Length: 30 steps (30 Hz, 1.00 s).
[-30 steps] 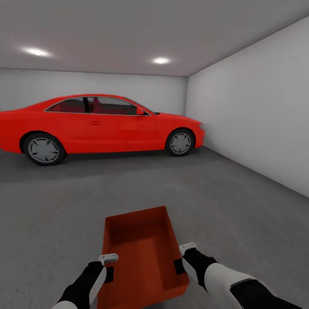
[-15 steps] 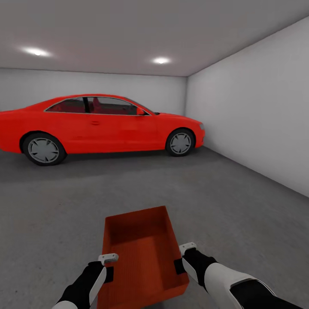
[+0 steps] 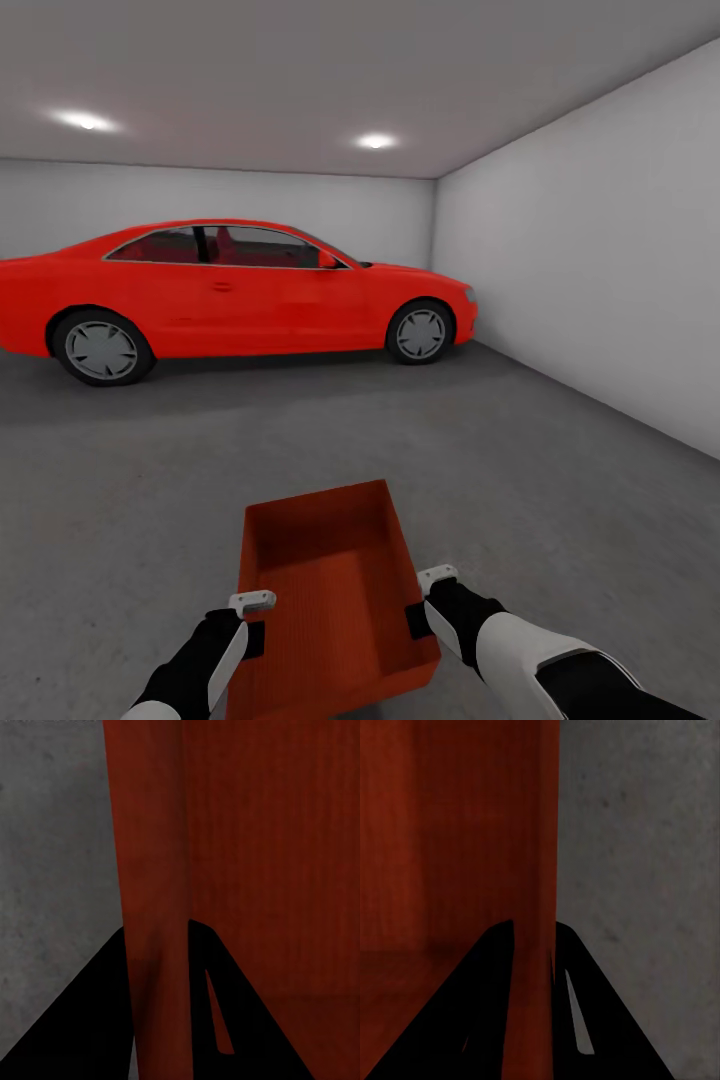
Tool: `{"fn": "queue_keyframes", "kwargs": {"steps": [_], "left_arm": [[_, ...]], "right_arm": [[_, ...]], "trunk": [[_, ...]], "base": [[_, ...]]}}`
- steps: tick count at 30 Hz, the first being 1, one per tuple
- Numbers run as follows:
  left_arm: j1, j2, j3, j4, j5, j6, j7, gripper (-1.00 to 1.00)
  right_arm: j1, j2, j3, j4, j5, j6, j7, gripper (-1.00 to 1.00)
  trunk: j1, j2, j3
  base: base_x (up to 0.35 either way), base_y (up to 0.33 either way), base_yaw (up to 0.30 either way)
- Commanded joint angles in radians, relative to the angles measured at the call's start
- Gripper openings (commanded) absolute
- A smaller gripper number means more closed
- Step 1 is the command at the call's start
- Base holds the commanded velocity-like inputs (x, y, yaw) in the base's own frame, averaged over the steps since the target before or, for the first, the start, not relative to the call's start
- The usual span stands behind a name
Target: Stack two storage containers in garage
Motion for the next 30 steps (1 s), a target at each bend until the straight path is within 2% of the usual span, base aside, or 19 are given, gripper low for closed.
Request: {"fn": "queue_keyframes", "kwargs": {"steps": [1,6,14,15,18,20,26,30], "left_arm": [[0.001,-0.001,-0.034,0.000,0.024,0.002,0.010,-1.00],[0.001,0.001,-0.034,0.001,0.024,0.002,0.010,-1.00],[0.001,0.000,-0.034,0.002,0.024,0.002,0.010,-1.00],[0.006,-0.006,0.004,0.005,0.020,-0.002,0.004,-1.00],[0.013,-0.016,0.034,0.009,-0.015,-0.012,0.004,-1.00],[0.015,-0.017,0.036,0.010,-0.013,-0.019,0.004,-1.00],[0.016,-0.025,0.045,0.012,-0.038,-0.021,0.004,-1.00],[0.016,-0.025,0.046,0.013,-0.039,-0.021,0.004,-1.00]], "right_arm": [[-0.001,0.001,-0.006,-0.070,-0.022,0.004,0.033,-1.00],[-0.001,0.001,-0.006,-0.070,-0.022,0.004,0.033,-1.00],[-0.001,0.001,-0.006,-0.070,-0.022,0.004,0.033,-1.00],[-0.006,0.001,-0.001,-0.005,-0.006,0.001,0.003,-1.00],[-0.009,0.001,0.013,0.028,-0.006,-0.013,0.007,-1.00],[-0.008,0.001,0.020,0.022,-0.008,-0.017,0.004,-1.00],[-0.007,0.001,0.021,0.046,-0.010,-0.041,0.004,-1.00],[-0.007,0.001,0.019,0.049,-0.010,-0.043,0.004,-1.00]], "trunk": [[0.000,-0.001,-0.001],[0.000,-0.001,-0.001],[0.000,-0.001,-0.001],[0.000,-0.001,-0.001],[0.000,-0.001,-0.001],[0.000,-0.001,-0.001],[0.000,-0.001,-0.001],[0.000,-0.001,-0.001]], "base": [[0.106,0.000,0.000],[0.247,0.000,0.000],[0.032,0.000,0.000],[0.000,0.000,0.000],[0.000,0.000,0.000],[0.000,0.000,0.000],[0.007,0.000,0.000],[0.206,0.000,0.000]]}}
